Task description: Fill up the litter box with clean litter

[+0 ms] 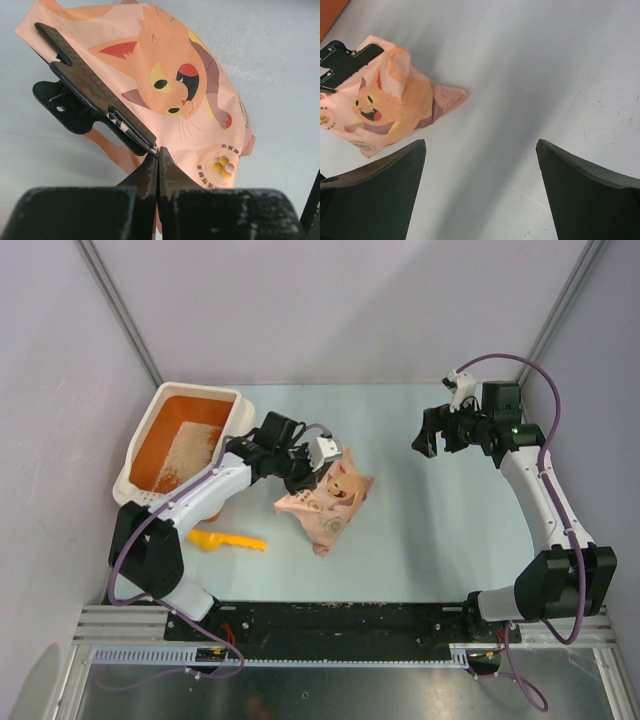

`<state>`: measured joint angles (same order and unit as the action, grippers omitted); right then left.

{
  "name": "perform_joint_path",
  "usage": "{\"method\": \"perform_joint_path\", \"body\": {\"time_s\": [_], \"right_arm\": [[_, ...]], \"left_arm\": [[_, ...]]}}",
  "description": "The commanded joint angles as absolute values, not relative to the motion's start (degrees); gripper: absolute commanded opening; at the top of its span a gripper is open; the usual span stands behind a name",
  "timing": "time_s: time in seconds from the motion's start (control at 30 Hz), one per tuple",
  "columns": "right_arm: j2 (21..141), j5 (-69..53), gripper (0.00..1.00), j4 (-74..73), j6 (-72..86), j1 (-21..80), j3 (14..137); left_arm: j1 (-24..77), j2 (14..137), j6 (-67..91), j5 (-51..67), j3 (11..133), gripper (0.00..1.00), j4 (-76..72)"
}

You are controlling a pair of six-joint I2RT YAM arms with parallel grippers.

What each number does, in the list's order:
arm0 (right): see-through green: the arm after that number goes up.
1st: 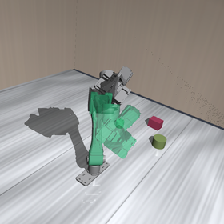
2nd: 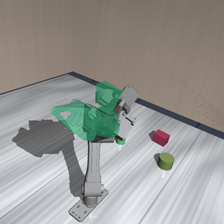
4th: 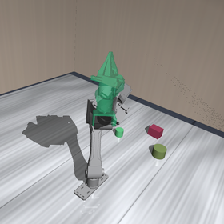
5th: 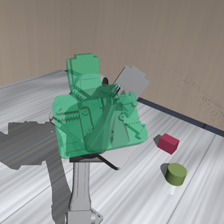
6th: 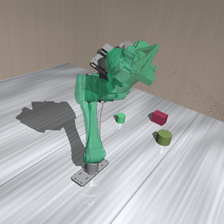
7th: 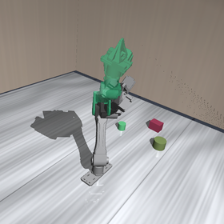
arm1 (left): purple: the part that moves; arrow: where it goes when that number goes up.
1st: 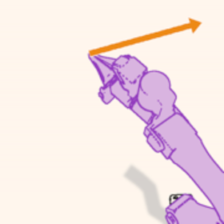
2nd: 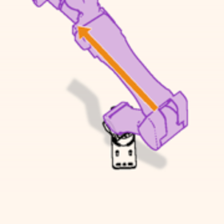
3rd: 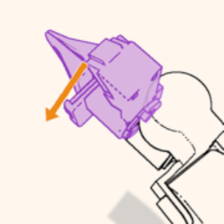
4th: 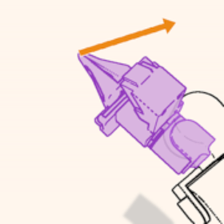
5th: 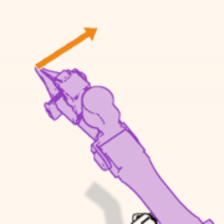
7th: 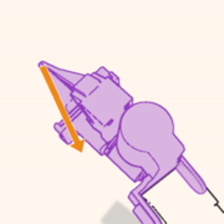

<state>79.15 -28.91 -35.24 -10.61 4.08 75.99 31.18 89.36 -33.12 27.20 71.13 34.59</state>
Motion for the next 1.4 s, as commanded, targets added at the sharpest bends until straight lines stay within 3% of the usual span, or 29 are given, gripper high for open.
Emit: {"method": "perform_joint_path", "body": {"time_s": [0.0, 0.3, 0.33, 0.43, 0.53, 0.6, 0.77, 0.9, 1.17, 1.37], "right_arm": [[79.3, -29.0, 0.98, -33.7, -11.1, 4.7, 77.3], [80.2, -29.0, 0.98, -33.2, -11.1, 5.4, 77.3], [80.2, -29.0, 0.98, -33.2, -11.1, 5.5, 77.3], [80.0, -28.7, 0.98, -33.8, -11.7, 6.1, 77.3], [79.9, -28.0, 0.98, -34.5, -12.4, 6.1, 77.3], [80.0, -27.9, 0.98, -34.5, -12.6, 6.1, 77.3], [80.7, -28.0, 0.98, -33.4, -12.2, 6.4, 77.3], [81.1, -28.0, 0.98, -33.0, -12.3, 7.3, 77.3], [79.7, -27.0, 0.98, -34.6, -13.9, 7.7, 77.1], [78.3, -26.6, 0.98, -34.8, -13.8, 6.6, 75.9]], "left_arm": [[28.6, 85.3, -36.2, 27.2, 71.9, 0.0, 37.4], [26.6, 89.2, -35.1, 27.6, 75.8, 0.02, 37.7], [26.6, 89.6, -34.0, 27.9, 76.4, 0.18, 37.8], [26.5, 89.0, -29.9, 28.9, 78.4, 0.49, 38.9], [24.9, 84.5, -27.3, 31.5, 81.0, 0.62, 39.8], [21.7, 81.5, -24.9, 32.1, 82.7, 0.63, 39.6], [13.6, 83.0, -18.9, 16.1, 87.9, 0.7, 36.7], [7.0, 90.9, -14.6, 5.6, 92.6, 0.8, 35.8], [5.5, 100.7, -11.8, 0.1, 98.3, 0.79, 35.7], [5.1, 103.1, -12.4, 0.2, 97.3, 0.65, 35.8]]}}
